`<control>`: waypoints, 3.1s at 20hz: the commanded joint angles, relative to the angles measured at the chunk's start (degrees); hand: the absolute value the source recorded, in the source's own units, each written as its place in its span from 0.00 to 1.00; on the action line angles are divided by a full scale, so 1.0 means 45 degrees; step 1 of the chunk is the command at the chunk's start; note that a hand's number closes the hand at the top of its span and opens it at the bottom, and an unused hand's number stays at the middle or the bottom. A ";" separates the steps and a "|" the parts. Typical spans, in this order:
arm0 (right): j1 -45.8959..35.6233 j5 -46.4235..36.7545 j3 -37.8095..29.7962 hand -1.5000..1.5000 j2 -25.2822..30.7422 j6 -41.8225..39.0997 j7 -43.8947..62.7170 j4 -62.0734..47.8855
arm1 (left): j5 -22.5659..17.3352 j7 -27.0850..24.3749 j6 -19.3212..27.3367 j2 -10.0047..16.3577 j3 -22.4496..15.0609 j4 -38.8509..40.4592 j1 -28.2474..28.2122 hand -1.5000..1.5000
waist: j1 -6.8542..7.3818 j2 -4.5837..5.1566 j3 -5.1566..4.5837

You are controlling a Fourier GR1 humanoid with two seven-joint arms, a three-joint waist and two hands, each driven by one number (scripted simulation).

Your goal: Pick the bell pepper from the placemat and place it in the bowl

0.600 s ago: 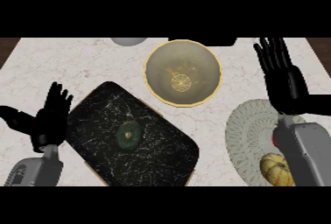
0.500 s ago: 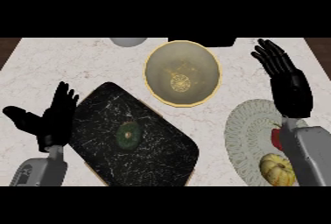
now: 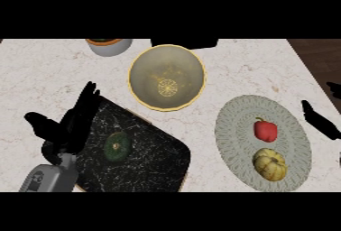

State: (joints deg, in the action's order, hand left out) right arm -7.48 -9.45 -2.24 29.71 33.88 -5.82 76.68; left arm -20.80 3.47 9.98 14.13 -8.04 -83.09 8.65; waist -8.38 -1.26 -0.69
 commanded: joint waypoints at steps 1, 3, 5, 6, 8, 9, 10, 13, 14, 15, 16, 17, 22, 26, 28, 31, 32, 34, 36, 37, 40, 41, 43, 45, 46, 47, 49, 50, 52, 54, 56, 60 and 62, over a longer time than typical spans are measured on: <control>0.1561 -0.2810 0.1176 0.00 -0.0502 0.2648 0.0638 0.1129 | 0.0238 -0.0003 -0.0624 -0.0359 -0.1119 -0.0379 -0.0191 0.50 | 0.0650 0.0024 0.0030; 0.2320 -0.4325 0.2016 0.00 -0.0376 0.2907 0.1424 0.1286 | 0.0270 0.0333 -0.0734 -0.0319 -0.1389 -0.0702 -0.0083 0.50 | 0.0888 0.0042 0.0020; 0.2888 -0.5705 0.2295 0.00 -0.0140 0.2982 0.2766 0.0943 | 0.0332 0.0014 -0.0911 -0.0360 -0.1497 -0.0497 -0.0329 0.50 | 0.0996 0.0137 -0.0036; 0.2963 -0.6321 0.2148 0.00 -0.0019 0.3008 0.3578 0.0536 | 0.0265 -0.0174 -0.1087 -0.0219 -0.1376 -0.0560 -0.0386 0.50 | 0.1167 0.0193 -0.0061; 0.3342 -0.7219 0.1858 0.00 0.0439 0.2603 0.4781 0.0131 | 0.0177 0.0188 -0.0974 -0.0139 -0.1265 -0.0834 -0.0105 0.50 | 0.1114 0.0199 -0.0108; 0.3367 -0.7685 0.1778 0.00 0.0474 0.2411 0.5511 0.0096 | 0.0139 0.0087 -0.1115 -0.0163 -0.1346 -0.0822 -0.0269 0.50 | 0.1239 0.0230 -0.0120; 0.2987 -0.8001 0.1588 0.00 0.0539 0.2013 0.6391 0.0123 | 0.0154 0.0148 -0.1209 -0.0028 -0.1295 -0.0786 -0.0095 0.50 | 0.1417 0.0284 -0.0124; 0.3100 -0.8910 0.1709 0.00 0.0229 0.0862 0.8490 0.0363 | 0.0084 0.0218 -0.1313 0.0035 -0.1249 -0.0812 -0.0001 0.50 | 0.1583 0.0314 -0.0127; 0.3084 -0.9275 0.1766 0.00 0.0209 0.0386 0.9229 0.0615 | 0.0185 0.0240 -0.1191 -0.0175 -0.1442 -0.0806 0.0038 0.50 | 0.1579 0.0302 -0.0113; 0.3190 -0.9486 0.1918 0.00 0.0010 -0.0102 0.9917 0.0837 | 0.0153 0.0438 -0.1302 -0.0074 -0.1505 -0.0869 0.0054 0.50 | 0.1608 0.0281 -0.0100; 0.2906 -0.9697 0.2065 0.00 -0.0231 -0.0647 1.0659 0.1029 | 0.0248 0.0205 -0.1270 -0.0337 -0.1683 -0.0668 0.0014 0.50 | 0.1722 0.0351 -0.0104; 0.2705 -0.9920 0.2024 0.00 -0.0150 -0.1344 1.1496 0.1364 | 0.0235 0.0363 -0.1252 -0.0386 -0.1805 -0.0980 0.0052 0.50 | 0.1876 0.0276 -0.0077; 0.1500 -1.1076 0.2689 0.00 -0.1074 -0.4593 1.5629 0.2810 | 0.0359 0.0424 -0.1252 -0.0294 -0.1825 -0.1148 0.0134 0.50 | 0.2201 0.0227 -0.0005; 0.0178 -1.2094 0.2973 0.00 -0.1909 -0.7484 1.8611 0.3532 | 0.0232 0.0565 -0.1283 -0.0430 -0.1749 -0.0921 0.0252 0.50 | 0.2066 0.0256 0.0052; -0.0110 -1.2418 0.3010 0.00 -0.2597 -0.8336 1.9528 0.3601 | 0.0169 0.0689 -0.1359 -0.0255 -0.1617 -0.1058 0.0229 0.50 | 0.2045 0.0236 0.0077; -0.0319 -1.2574 0.2788 0.00 -0.3026 -0.9721 2.0097 0.4239 | 0.0119 0.0260 -0.1775 -0.0096 -0.1672 -0.1066 -0.0442 0.50 | 0.1975 0.0209 0.0087; -0.0191 -1.2563 0.2644 0.00 -0.3252 -0.9898 2.0145 0.4083 | 0.0258 0.0455 -0.1400 -0.0234 -0.1630 -0.1306 -0.0110 0.50 | 0.1932 0.0210 0.0101; -0.0186 -1.2711 0.2376 0.00 -0.3559 -1.0189 2.0169 0.4107 | 0.0302 0.0259 -0.1353 -0.0501 -0.1559 -0.0505 0.0083 0.50 | 0.1766 0.0267 0.0103; -0.0598 -1.2672 0.1906 0.00 -0.3752 -1.0929 2.0098 0.4072 | 0.0376 0.0659 -0.1203 -0.0518 -0.1584 -0.0799 0.0471 0.50 | 0.1816 0.0260 0.0115; -0.0179 -1.3031 0.2210 0.00 -0.4182 -1.0858 2.0220 0.4057 | 0.0599 0.0403 -0.1075 -0.0661 -0.1789 -0.0832 0.0138 0.50 | 0.1832 0.0248 0.0117; -0.0376 -1.3538 0.1973 0.00 -0.4790 -1.1199 2.0223 0.4046 | 0.0168 0.0969 -0.1322 -0.0368 -0.1563 -0.1442 -0.0106 0.50 | 0.1933 0.0236 0.0128; -0.0449 -1.3676 0.1956 0.00 -0.5109 -1.1243 2.0220 0.4098 | 0.0247 0.0546 -0.1520 -0.0403 -0.1472 -0.0903 0.0046 0.50 | 0.1863 0.0266 0.0126; -0.1071 -1.3961 0.1529 0.00 -0.5116 -1.1359 1.9660 0.3232 | 0.0228 0.0372 -0.1800 -0.0428 -0.1505 -0.0832 0.0092 0.50 | 0.1946 0.0304 0.0134; -0.0685 -1.4420 0.1674 0.00 -0.5450 -1.1822 1.9719 0.4024 | 0.0228 0.0668 -0.1690 -0.0447 -0.1345 -0.0643 0.0410 0.50 | 0.1816 0.0279 0.0133; -0.0577 -1.4865 0.1763 0.00 -0.5896 -1.1257 1.9716 0.3568 | 0.0173 0.0670 -0.1767 -0.0325 -0.1260 -0.0960 0.0294 0.50 | 0.1896 0.0281 0.0139; -0.0615 -1.4810 0.1448 0.00 -0.5886 -1.1784 1.9576 0.3630 | 0.0467 0.0592 -0.1392 -0.0633 -0.1647 -0.1267 -0.0183 0.50 | 0.1925 0.0262 0.0139; -0.1304 -1.5030 0.0774 0.00 -0.5895 -1.1712 1.9276 0.3272 | 0.0594 0.0444 -0.1376 -0.0744 -0.1549 -0.0949 0.0084 0.50 | 0.1902 0.0292 0.0141; -0.0592 -1.5361 0.1106 0.00 -0.6221 -1.1756 1.9321 0.3879 | 0.0287 0.0598 -0.1725 -0.0553 -0.1308 -0.0908 0.0264 0.50 | 0.1813 0.0270 0.0138; -0.0158 -1.5594 0.0738 0.00 -0.6223 -1.1421 1.8738 0.3841 | 0.0246 0.0835 -0.1802 -0.0380 -0.1189 -0.1186 0.0156 0.50 | 0.1827 0.0264 0.0145; -0.0921 -1.5704 -0.0130 0.00 -0.6081 -1.1174 1.8269 0.2693 | 0.0408 0.0708 -0.1586 -0.0553 -0.1266 -0.1369 -0.0169 0.50 | 0.1944 0.0289 0.0150; -0.1255 -1.5992 0.0196 0.00 -0.6574 -1.1210 1.8807 0.2643 | 0.0655 0.0909 -0.1384 -0.0808 -0.1210 -0.0784 0.0756 0.50 | 0.1880 0.0295 0.0149; -0.0562 -1.6425 -0.0648 0.00 -0.6579 -1.0561 1.7616 0.2391 | 0.0686 0.0457 -0.1936 -0.0707 -0.1399 -0.1176 -0.0414 0.50 | 0.1903 0.0282 0.0152; 0.0267 -1.6400 -0.0117 0.00 -0.6593 -0.9833 1.7463 0.2662 | 0.0931 0.0210 -0.1734 -0.1011 -0.1113 -0.0266 0.0126 0.50 | 0.1835 0.0287 0.0153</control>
State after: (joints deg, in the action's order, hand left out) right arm -8.31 -82.43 -3.78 0.67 -12.47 65.42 90.21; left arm -18.28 5.47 1.68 10.90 -13.06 -86.49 8.82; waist 0.00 -0.03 -0.07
